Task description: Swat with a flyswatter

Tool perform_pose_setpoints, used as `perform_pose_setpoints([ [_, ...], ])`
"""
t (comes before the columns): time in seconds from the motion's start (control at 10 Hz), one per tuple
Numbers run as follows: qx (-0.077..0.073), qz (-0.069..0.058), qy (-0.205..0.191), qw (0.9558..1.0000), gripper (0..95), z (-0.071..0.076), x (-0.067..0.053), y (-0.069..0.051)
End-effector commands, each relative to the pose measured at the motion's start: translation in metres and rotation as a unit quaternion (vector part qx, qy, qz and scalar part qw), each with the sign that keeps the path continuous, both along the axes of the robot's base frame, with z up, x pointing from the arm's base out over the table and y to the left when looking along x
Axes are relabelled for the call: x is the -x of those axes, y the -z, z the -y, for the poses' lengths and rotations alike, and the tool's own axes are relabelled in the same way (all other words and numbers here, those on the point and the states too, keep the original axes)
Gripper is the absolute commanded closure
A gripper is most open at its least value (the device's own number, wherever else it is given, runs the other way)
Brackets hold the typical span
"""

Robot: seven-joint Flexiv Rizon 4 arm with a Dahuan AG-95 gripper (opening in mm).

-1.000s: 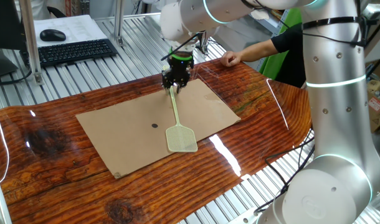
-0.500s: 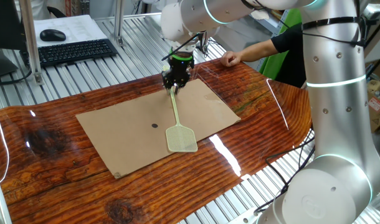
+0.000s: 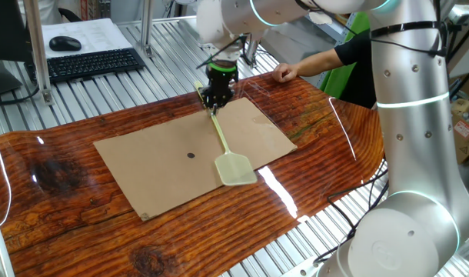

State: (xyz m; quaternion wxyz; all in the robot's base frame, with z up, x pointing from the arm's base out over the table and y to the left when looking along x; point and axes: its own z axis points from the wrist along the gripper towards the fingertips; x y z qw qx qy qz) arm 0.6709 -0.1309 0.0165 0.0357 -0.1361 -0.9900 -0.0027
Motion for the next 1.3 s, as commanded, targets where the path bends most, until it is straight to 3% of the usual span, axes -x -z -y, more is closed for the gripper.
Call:
perform_pose_setpoints([
  [0.1,-0.017,-0.027,0.027,0.9991,95.0,-0.007,0.001,-0.013],
  [0.3,-0.016,-0.027,0.042,0.9986,95.0,-0.015,-0.003,-0.024],
  [0.4,-0.016,-0.029,0.050,0.9982,95.0,-0.018,-0.011,-0.031],
  [0.7,-0.017,-0.028,0.049,0.9983,95.0,-0.010,-0.034,-0.040],
  [1.0,-0.024,-0.027,0.070,0.9969,95.0,-0.007,-0.049,-0.036],
  [1.3,-0.021,-0.016,0.103,0.9943,95.0,-0.013,-0.052,-0.028],
])
